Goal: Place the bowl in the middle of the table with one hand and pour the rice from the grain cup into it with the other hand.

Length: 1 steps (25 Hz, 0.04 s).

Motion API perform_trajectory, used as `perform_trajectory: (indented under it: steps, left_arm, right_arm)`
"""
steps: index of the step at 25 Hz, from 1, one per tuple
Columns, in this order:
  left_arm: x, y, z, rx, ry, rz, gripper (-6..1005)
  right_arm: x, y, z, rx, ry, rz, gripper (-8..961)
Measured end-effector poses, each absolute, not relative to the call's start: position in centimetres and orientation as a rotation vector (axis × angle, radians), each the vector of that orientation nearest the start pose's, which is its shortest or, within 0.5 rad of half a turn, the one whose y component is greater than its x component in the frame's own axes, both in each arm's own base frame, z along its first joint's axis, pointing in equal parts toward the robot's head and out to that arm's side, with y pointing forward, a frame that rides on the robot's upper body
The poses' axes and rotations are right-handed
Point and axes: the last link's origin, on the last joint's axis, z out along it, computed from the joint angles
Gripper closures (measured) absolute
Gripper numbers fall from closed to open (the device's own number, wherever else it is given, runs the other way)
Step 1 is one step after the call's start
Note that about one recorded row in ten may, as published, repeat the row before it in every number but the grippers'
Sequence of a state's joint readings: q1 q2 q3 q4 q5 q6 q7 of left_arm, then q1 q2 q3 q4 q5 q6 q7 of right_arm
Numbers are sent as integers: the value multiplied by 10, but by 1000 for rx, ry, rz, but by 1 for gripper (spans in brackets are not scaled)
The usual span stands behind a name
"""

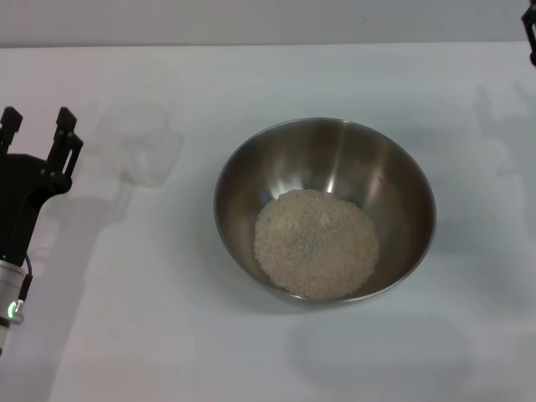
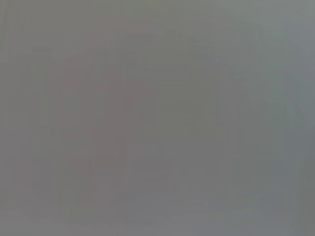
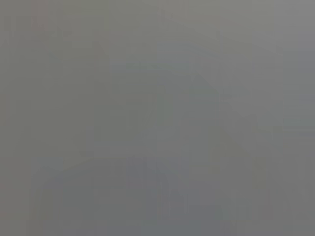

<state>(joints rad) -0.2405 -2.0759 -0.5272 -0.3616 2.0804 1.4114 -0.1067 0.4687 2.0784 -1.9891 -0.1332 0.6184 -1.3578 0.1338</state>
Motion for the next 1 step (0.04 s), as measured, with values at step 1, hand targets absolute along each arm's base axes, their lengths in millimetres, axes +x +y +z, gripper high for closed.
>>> perform_trajectory:
  steps: [1]
  left_arm:
    - [-307,263,-33,-1551,-529,-928,506]
  right_arm:
    - [307,340,19,-1484,354,822,369]
